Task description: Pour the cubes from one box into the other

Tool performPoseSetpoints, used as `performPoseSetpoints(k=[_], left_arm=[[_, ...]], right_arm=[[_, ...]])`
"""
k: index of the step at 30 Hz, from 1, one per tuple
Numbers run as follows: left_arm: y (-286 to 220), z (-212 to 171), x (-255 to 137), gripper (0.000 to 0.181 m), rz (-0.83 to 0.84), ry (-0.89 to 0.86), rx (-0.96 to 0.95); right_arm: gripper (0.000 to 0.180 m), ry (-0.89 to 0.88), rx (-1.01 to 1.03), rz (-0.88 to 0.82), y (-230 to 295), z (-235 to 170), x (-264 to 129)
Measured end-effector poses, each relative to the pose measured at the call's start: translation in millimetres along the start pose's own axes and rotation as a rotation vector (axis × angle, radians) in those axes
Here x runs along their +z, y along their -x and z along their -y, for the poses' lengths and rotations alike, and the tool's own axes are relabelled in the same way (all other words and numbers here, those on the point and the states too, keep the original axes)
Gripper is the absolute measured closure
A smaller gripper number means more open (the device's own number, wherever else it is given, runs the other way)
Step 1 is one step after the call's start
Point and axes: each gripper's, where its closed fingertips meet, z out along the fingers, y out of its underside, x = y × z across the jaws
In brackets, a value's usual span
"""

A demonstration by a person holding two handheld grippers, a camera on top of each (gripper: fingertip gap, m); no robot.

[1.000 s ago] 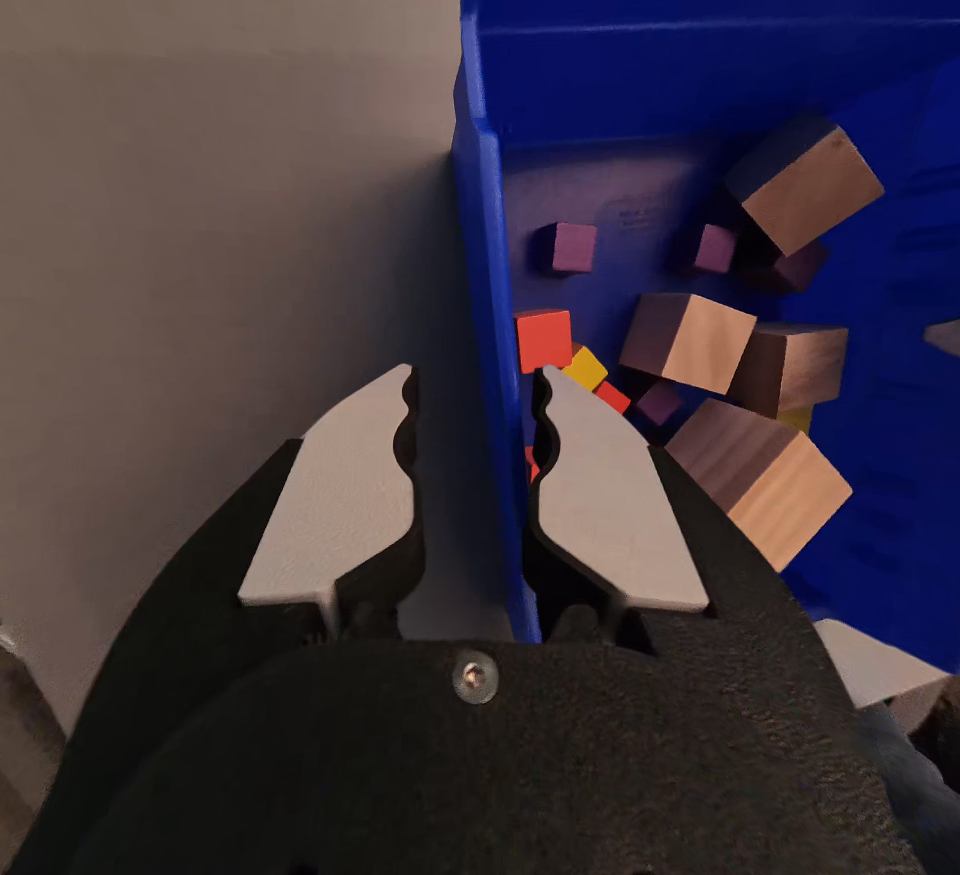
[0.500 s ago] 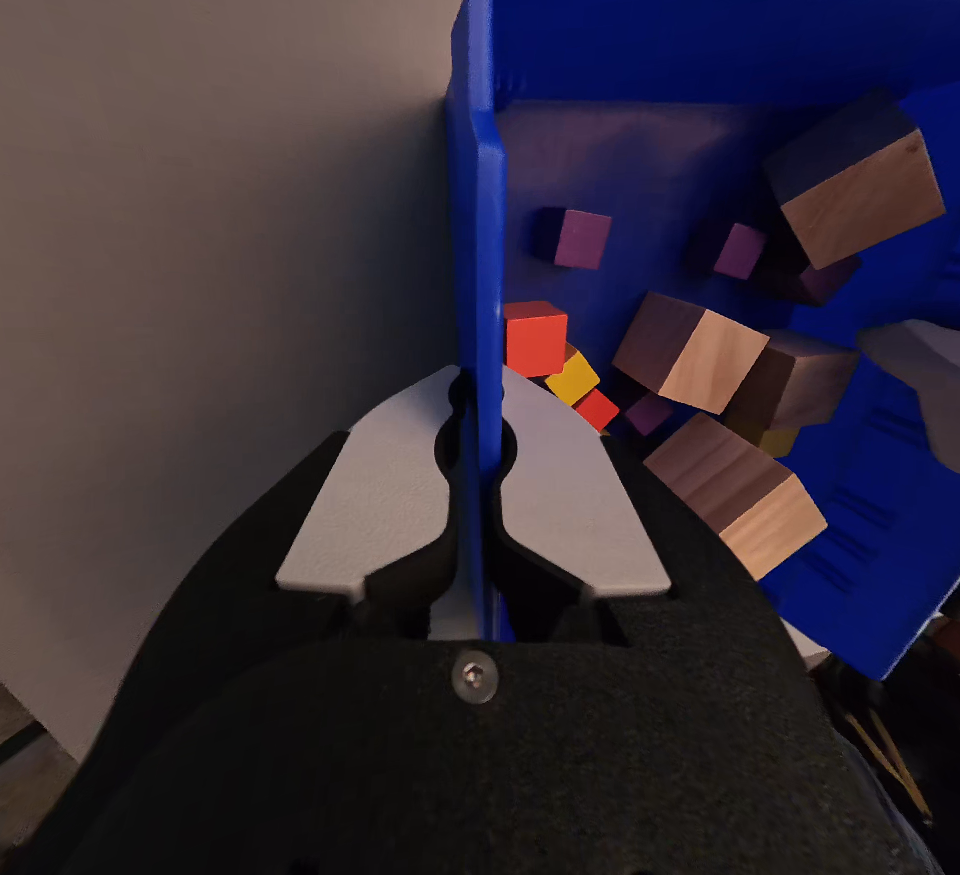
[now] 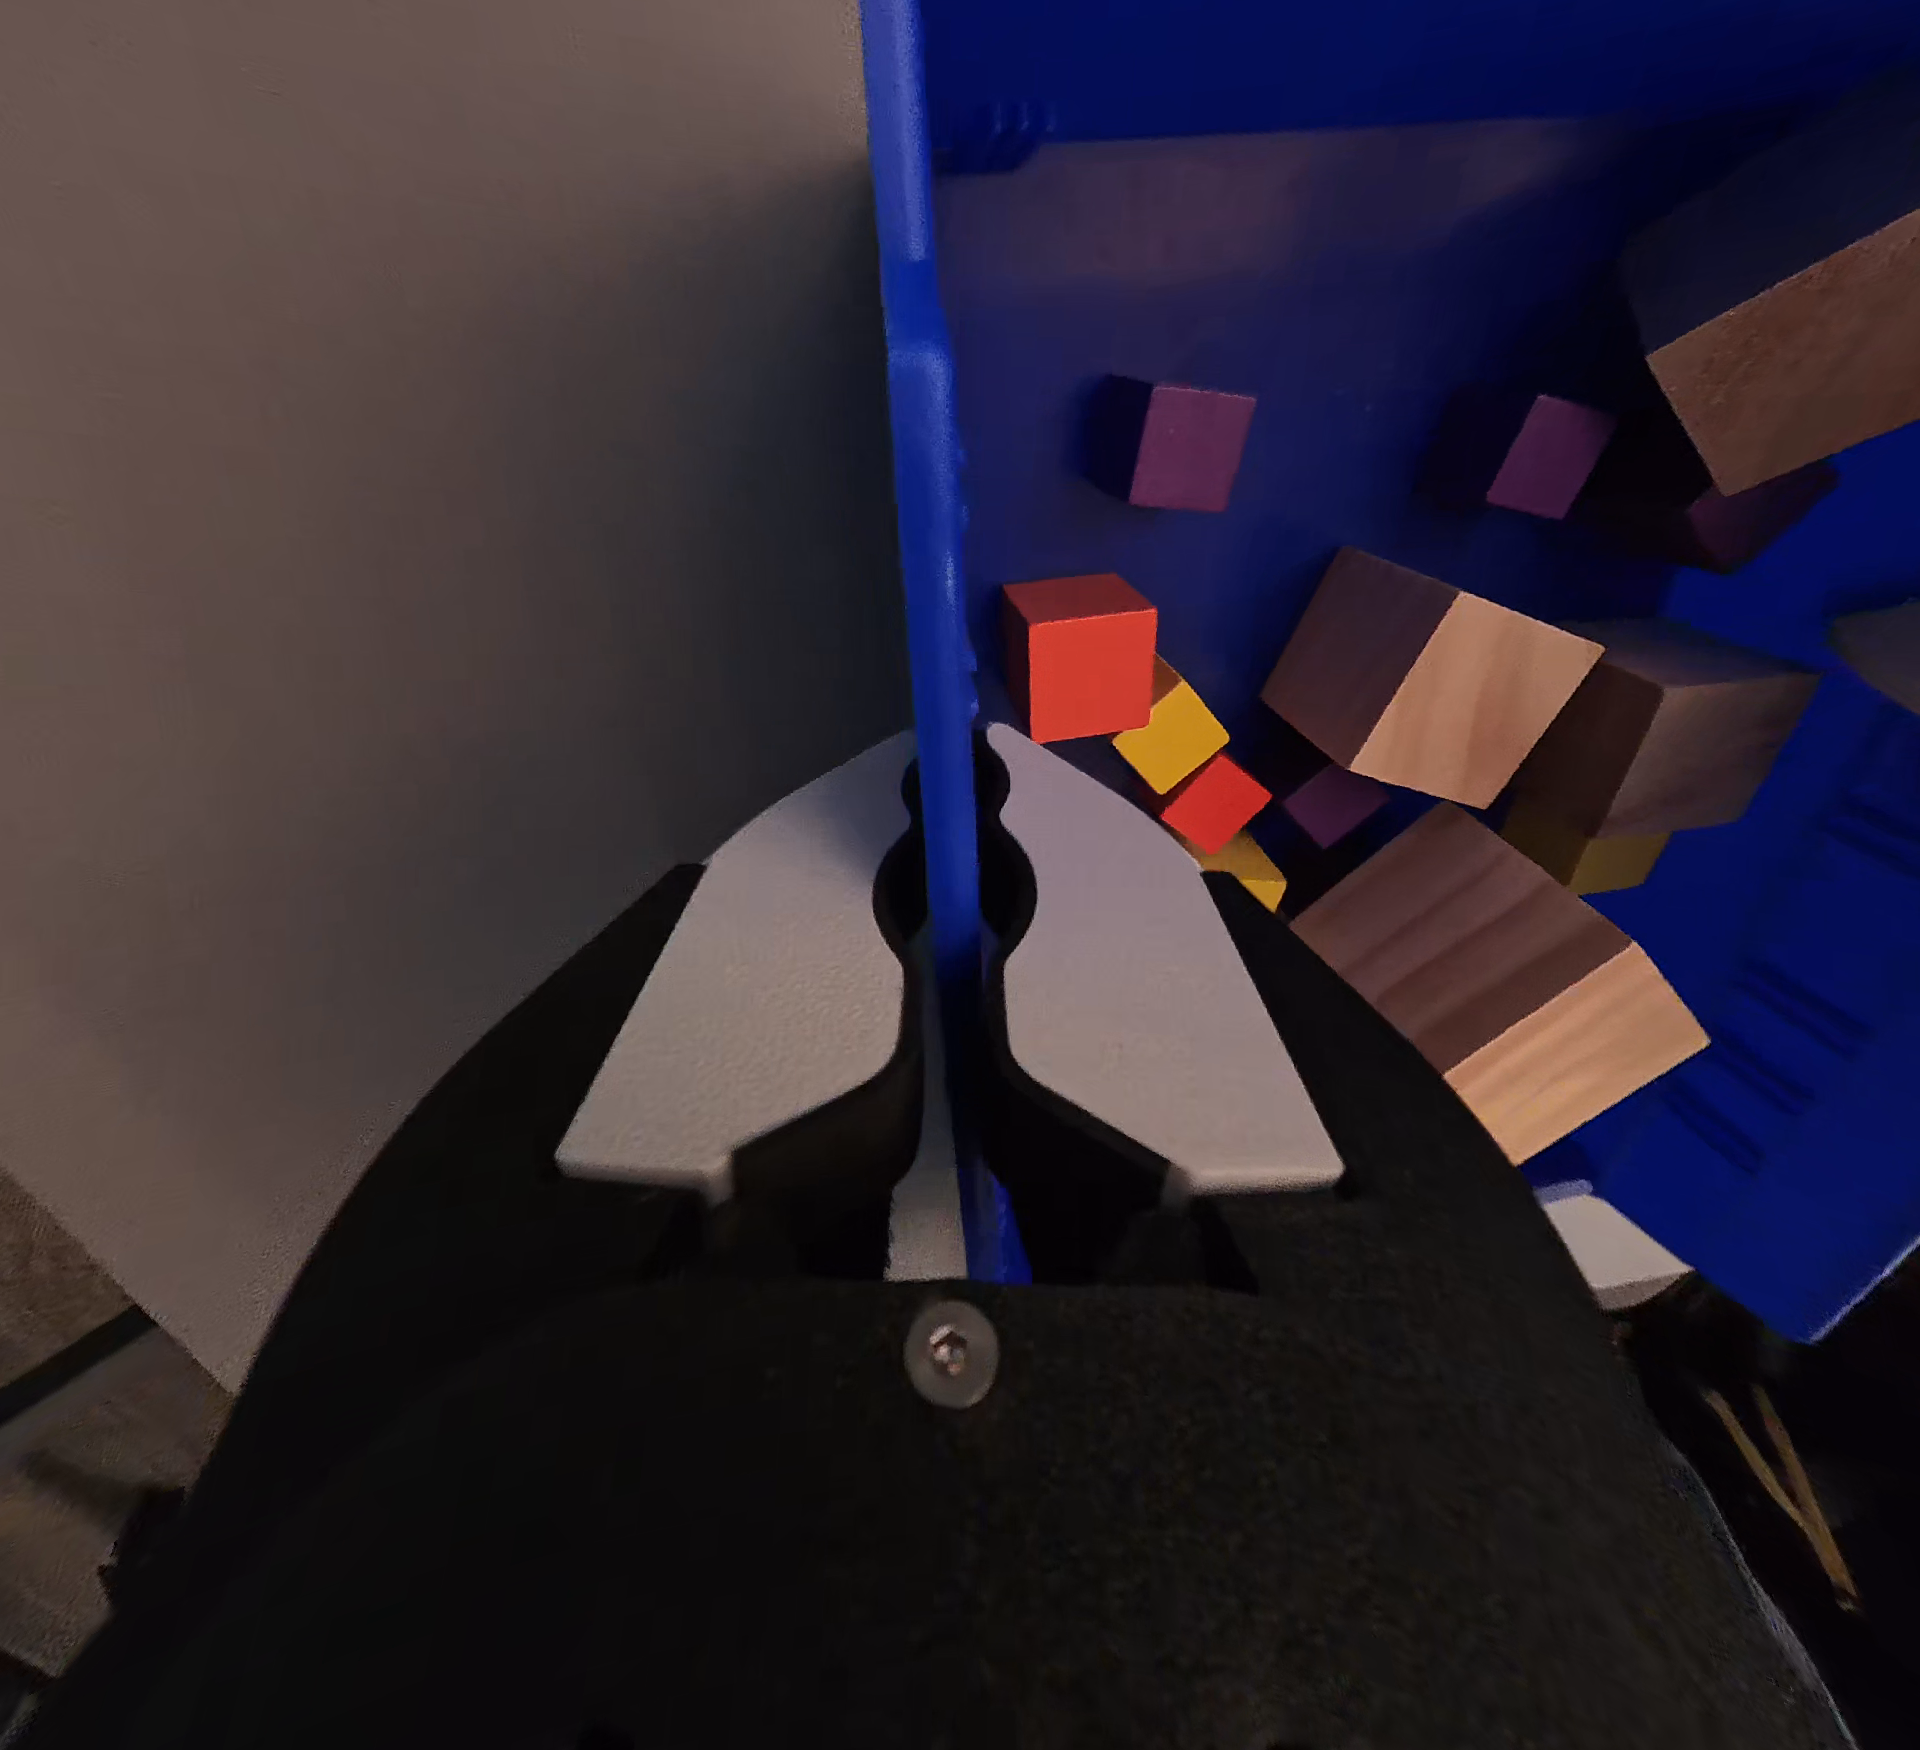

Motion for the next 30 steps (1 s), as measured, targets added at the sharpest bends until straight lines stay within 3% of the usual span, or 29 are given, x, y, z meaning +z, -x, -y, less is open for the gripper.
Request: performPoseSetpoints(k=[15,30], left_arm=[[-75,5,-59,0.175,0.125,-0.053,0.109],[-239,20,-105,0.175,0.125,-0.035,0.304]], right_arm=[[0.173,-0.057,0.095,0.107,-45,-27,-60],[0.173,-0.076,0.236,0.119,-164,-90,-160]])
